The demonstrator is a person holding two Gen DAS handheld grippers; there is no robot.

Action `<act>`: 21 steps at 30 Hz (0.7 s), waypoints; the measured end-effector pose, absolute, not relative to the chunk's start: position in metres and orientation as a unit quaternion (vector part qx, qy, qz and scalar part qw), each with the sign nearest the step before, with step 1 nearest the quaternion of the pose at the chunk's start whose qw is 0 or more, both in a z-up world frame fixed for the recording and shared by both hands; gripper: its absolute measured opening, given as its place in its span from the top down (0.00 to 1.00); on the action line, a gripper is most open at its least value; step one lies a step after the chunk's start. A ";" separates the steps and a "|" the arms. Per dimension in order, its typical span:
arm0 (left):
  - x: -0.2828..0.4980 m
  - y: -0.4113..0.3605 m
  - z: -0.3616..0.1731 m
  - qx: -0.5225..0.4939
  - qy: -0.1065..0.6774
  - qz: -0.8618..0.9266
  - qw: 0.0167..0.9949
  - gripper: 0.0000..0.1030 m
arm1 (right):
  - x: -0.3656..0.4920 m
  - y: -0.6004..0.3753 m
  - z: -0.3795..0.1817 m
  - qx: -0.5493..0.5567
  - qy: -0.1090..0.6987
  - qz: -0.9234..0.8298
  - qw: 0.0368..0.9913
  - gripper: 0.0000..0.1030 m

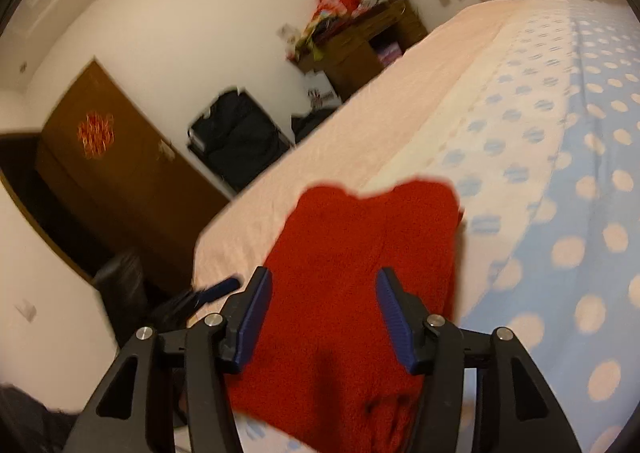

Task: Fold small clothes
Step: 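Lower the folded sweater onto the pink sheet and open both grippers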

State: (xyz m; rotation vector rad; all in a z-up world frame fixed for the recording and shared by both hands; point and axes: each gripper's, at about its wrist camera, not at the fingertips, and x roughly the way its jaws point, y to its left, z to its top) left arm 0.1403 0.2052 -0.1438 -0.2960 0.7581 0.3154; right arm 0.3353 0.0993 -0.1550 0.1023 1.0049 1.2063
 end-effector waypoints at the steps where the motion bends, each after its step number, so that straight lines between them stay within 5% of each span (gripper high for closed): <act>1: 0.139 0.205 -0.146 -0.147 0.364 0.150 0.908 0.23 | 0.333 0.100 -0.163 0.034 0.463 0.533 0.708 0.46; 10: 0.128 0.201 -0.148 -0.150 0.349 0.163 0.910 0.09 | 0.335 0.088 -0.189 0.048 0.463 0.513 0.721 0.46; 21: 0.096 0.171 -0.106 -0.101 0.311 0.166 0.930 0.05 | 0.271 0.051 -0.143 0.008 0.408 0.404 0.819 0.39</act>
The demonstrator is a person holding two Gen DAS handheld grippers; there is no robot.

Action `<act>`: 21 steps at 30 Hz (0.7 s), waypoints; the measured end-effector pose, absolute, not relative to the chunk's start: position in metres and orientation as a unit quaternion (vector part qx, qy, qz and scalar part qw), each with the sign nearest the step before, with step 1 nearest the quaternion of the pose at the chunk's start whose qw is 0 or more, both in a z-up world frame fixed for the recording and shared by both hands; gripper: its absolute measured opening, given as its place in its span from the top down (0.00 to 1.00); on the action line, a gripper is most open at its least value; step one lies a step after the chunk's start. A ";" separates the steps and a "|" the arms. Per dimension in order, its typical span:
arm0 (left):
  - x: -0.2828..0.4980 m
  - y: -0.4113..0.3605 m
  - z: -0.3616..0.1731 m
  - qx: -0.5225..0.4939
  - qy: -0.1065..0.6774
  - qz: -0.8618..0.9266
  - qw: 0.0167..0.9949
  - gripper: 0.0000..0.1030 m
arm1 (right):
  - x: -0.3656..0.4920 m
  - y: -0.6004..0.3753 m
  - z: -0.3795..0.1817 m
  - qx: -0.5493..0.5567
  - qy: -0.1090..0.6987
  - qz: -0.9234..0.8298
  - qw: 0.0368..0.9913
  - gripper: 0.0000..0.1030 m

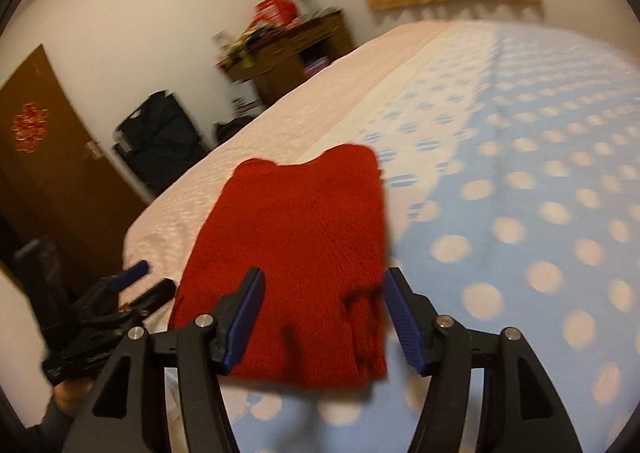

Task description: Fold small clothes

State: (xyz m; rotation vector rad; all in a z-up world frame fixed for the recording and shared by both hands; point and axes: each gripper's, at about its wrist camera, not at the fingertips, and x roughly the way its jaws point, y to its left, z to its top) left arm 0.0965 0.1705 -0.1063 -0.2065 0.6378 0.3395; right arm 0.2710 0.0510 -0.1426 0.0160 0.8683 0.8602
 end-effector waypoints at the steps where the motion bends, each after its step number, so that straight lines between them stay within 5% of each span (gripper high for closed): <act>1: 0.094 0.168 -0.103 -0.101 0.306 0.163 0.933 0.03 | 0.263 0.046 -0.140 -0.003 0.402 0.395 0.826 0.37; 21: 0.070 0.137 -0.056 -0.090 0.244 0.133 0.956 0.00 | 0.189 0.001 -0.070 -0.059 0.282 0.338 0.896 0.27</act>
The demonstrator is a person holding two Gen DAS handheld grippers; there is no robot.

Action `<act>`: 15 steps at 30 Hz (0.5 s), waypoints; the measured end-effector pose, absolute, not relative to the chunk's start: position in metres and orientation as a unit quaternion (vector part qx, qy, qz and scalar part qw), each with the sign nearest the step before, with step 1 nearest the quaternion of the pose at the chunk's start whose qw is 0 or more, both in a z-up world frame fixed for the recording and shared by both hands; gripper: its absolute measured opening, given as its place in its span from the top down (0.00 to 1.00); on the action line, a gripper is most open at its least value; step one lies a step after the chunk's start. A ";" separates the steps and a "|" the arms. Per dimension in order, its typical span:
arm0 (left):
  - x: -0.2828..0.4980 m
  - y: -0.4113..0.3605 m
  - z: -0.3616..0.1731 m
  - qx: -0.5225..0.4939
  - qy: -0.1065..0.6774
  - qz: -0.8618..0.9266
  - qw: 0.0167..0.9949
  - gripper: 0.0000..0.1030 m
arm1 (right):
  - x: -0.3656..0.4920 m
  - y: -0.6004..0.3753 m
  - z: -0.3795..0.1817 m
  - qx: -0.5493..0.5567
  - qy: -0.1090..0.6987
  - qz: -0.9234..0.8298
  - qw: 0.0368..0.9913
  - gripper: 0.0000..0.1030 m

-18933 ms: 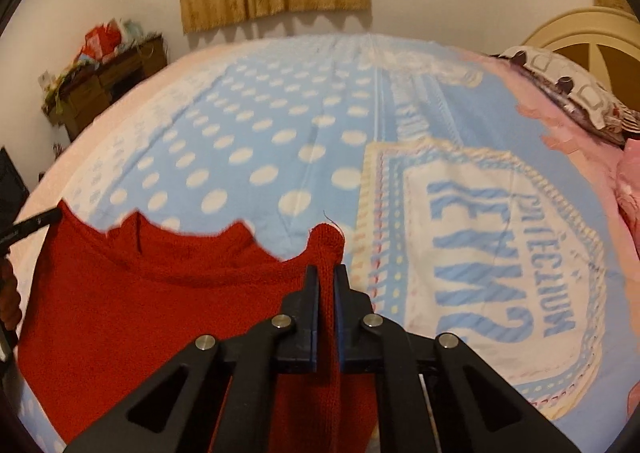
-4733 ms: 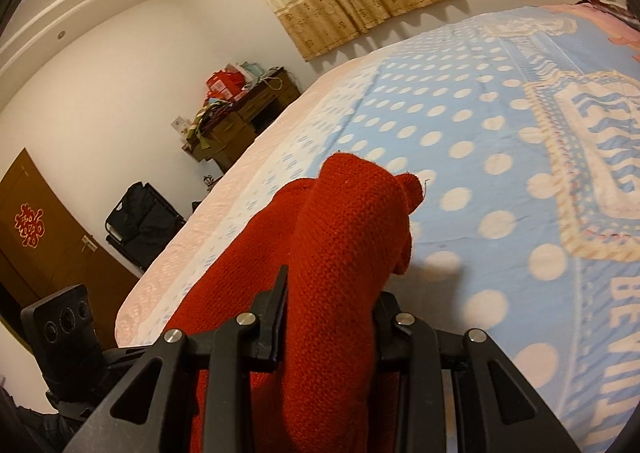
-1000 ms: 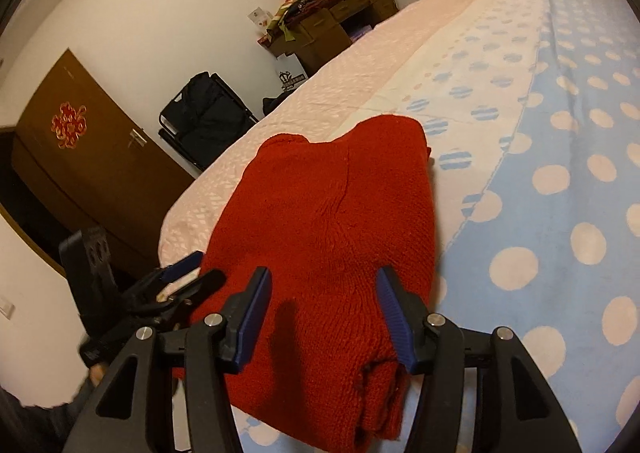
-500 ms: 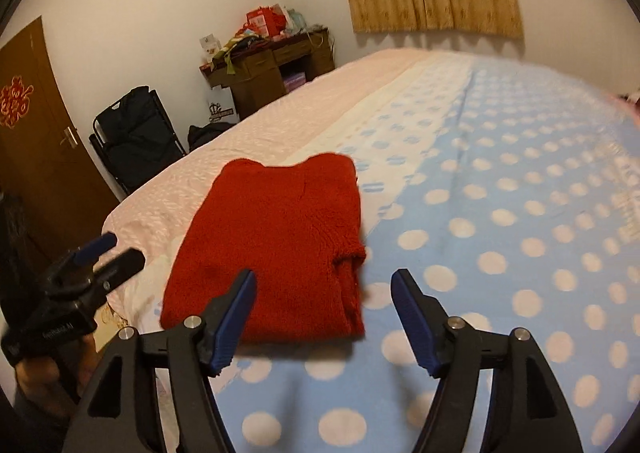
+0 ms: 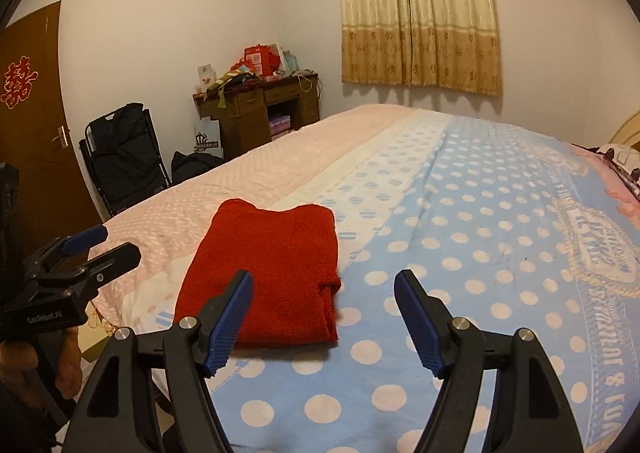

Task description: Fold small clothes

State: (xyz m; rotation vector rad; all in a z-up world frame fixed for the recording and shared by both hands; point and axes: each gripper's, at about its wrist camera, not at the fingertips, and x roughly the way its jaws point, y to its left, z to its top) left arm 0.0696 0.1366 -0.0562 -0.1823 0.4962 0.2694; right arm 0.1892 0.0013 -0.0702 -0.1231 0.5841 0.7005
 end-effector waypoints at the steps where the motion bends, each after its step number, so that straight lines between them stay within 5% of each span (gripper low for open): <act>1: 0.069 0.136 -0.056 -0.089 0.246 0.133 0.956 0.00 | 0.189 0.000 -0.070 -0.058 0.282 0.339 0.896 0.27; 15: 0.068 0.123 -0.060 -0.079 0.250 0.131 0.956 0.00 | 0.183 -0.004 -0.071 -0.048 0.281 0.344 0.895 0.27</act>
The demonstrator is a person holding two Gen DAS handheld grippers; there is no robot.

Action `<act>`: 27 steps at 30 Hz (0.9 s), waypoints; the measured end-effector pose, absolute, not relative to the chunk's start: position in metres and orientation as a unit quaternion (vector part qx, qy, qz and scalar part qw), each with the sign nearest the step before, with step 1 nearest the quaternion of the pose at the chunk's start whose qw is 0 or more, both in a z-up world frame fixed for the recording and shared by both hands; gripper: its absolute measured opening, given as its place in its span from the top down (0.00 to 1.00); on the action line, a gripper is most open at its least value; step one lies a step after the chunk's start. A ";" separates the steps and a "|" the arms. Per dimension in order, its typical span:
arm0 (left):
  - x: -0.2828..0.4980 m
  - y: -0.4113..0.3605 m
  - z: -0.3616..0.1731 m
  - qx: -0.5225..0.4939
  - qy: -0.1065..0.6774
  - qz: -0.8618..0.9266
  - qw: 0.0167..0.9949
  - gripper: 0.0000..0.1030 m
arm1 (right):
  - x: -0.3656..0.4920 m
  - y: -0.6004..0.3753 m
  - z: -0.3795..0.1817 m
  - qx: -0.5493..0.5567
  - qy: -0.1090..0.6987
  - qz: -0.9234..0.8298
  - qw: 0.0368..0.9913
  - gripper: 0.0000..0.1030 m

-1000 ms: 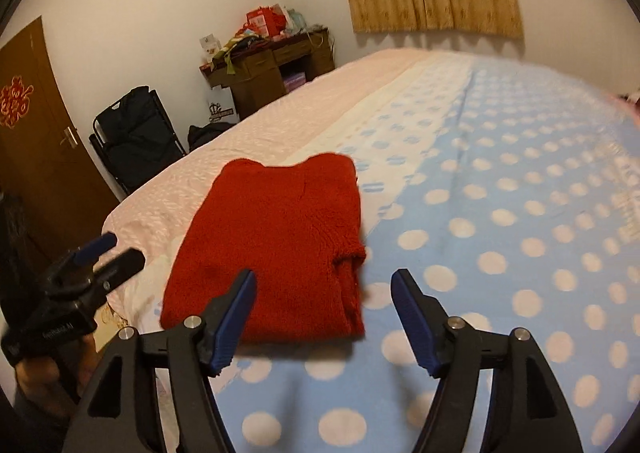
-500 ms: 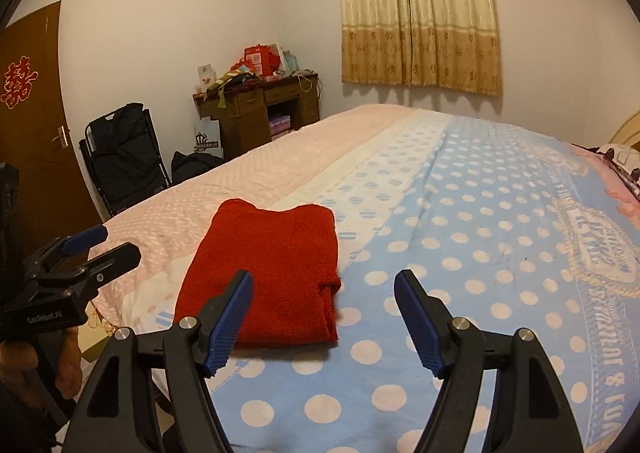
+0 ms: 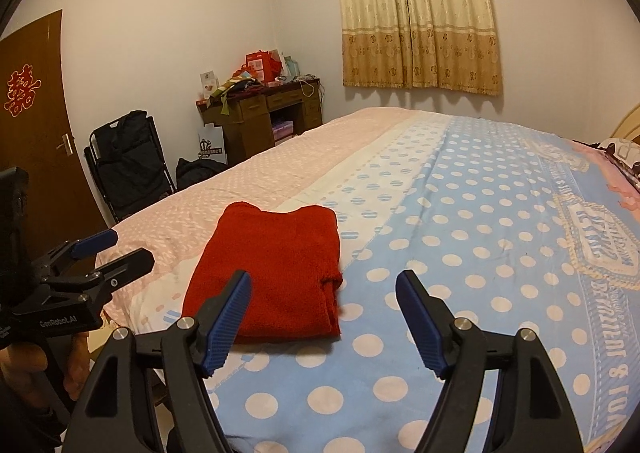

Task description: Fold small clothes

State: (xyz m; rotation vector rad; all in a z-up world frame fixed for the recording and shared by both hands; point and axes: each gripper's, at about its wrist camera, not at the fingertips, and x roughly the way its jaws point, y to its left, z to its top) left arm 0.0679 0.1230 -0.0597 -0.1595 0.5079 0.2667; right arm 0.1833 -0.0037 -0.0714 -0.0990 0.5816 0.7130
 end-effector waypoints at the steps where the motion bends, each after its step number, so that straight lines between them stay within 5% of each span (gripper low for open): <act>1: 0.068 0.123 -0.060 -0.078 0.251 0.132 0.956 0.00 | 0.183 -0.003 -0.072 -0.047 0.281 0.344 0.895 0.27; 27: 0.066 0.116 -0.056 -0.052 0.246 0.131 0.959 0.00 | 0.174 -0.004 -0.070 -0.045 0.270 0.352 0.895 0.27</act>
